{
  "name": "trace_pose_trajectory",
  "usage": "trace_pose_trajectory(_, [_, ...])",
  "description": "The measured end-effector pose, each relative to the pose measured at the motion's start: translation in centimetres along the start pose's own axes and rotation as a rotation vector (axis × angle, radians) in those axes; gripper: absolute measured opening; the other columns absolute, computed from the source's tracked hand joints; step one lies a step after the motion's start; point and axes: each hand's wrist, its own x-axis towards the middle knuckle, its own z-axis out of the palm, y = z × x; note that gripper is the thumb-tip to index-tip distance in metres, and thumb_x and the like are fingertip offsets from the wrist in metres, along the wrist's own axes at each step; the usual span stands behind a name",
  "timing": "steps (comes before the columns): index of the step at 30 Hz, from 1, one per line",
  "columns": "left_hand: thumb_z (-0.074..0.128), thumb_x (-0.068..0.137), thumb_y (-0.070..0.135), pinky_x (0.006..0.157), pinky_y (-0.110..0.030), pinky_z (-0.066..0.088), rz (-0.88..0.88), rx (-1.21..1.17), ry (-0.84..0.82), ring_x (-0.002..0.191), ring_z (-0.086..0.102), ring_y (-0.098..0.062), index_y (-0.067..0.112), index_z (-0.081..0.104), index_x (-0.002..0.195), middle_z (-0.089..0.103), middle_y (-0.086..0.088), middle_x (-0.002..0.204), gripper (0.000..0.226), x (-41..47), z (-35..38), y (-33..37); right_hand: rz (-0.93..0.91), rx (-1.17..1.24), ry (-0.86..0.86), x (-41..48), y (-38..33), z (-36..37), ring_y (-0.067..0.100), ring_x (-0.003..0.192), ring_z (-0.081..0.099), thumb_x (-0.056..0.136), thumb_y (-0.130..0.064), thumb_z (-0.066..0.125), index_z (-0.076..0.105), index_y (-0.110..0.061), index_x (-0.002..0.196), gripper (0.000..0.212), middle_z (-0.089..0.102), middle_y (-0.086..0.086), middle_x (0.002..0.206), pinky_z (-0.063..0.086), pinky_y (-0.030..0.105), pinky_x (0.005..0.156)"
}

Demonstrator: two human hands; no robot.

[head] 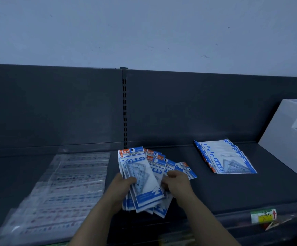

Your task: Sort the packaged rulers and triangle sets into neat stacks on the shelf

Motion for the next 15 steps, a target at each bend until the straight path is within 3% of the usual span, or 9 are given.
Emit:
trace_pose_trajectory(3, [0.051, 0.093, 0.001, 0.061, -0.032, 0.050, 0.015, -0.004, -0.013, 0.086, 0.066, -0.028, 0.008, 0.055, 0.119, 0.068, -0.014, 0.101, 0.027, 0.2, 0.0, -0.4, 0.052, 0.044, -0.032, -0.2, -0.5, 0.0, 0.026, 0.064, 0.054, 0.085, 0.007, 0.056, 0.065, 0.010, 0.083, 0.010, 0.061, 0.024, 0.074, 0.045, 0.037, 0.061])
trace_pose_trajectory(7, [0.054, 0.092, 0.004, 0.073, -0.038, 0.052, 0.021, -0.013, -0.033, 0.096, 0.064, -0.030, 0.012, 0.053, 0.123, 0.065, -0.013, 0.111, 0.031, 0.3, 0.1, -0.7, 0.055, 0.005, -0.115, -0.1, -0.7, 0.3, 0.017, 0.047, 0.050, 0.083, -0.006, 0.069, 0.055, -0.004, 0.057, 0.029, 0.057, 0.010, 0.056, 0.041, 0.020, 0.047])
trace_pose_trajectory(9, [0.053, 0.092, 0.002, 0.070, -0.036, 0.052, 0.028, -0.013, -0.065, 0.096, 0.065, -0.029, 0.013, 0.054, 0.120, 0.066, -0.013, 0.110, 0.030, 0.1, 0.1, -0.7, 0.048, -0.009, -0.120, 0.0, -0.5, 0.3, 0.014, 0.043, 0.048, 0.083, -0.009, 0.070, 0.047, -0.008, 0.051, 0.039, 0.053, 0.006, 0.051, 0.035, 0.015, 0.040])
trace_pose_trajectory(11, [0.052, 0.091, 0.000, 0.070, -0.035, 0.052, 0.037, -0.010, -0.065, 0.094, 0.065, -0.029, 0.011, 0.056, 0.116, 0.067, -0.013, 0.107, 0.028, -0.2, 0.0, -0.6, 0.027, -0.009, -0.118, -0.2, -0.9, 0.1, 0.017, 0.049, 0.052, 0.084, -0.008, 0.067, 0.051, -0.009, 0.054, 0.034, 0.057, 0.008, 0.056, 0.039, 0.019, 0.047])
trace_pose_trajectory(13, [0.052, 0.091, -0.001, 0.075, -0.038, 0.053, 0.061, 0.021, -0.017, 0.094, 0.065, -0.029, 0.008, 0.055, 0.117, 0.067, -0.015, 0.108, 0.028, 0.0, -0.8, -0.5, -0.009, 0.056, -0.068, -0.1, -1.6, -0.5, 0.022, 0.063, 0.061, 0.088, -0.006, 0.058, 0.062, -0.009, 0.071, 0.018, 0.065, 0.010, 0.072, 0.047, 0.029, 0.060])
trace_pose_trajectory(15, [0.052, 0.092, 0.000, 0.081, -0.041, 0.053, 0.084, 0.053, 0.020, 0.096, 0.065, -0.030, 0.008, 0.052, 0.120, 0.065, -0.015, 0.111, 0.029, 0.2, -1.7, -0.1, -0.050, 0.139, -0.013, 0.0, -2.5, -1.8, 0.024, 0.078, 0.066, 0.093, -0.008, 0.051, 0.064, -0.012, 0.086, 0.016, 0.069, 0.008, 0.087, 0.053, 0.037, 0.072])
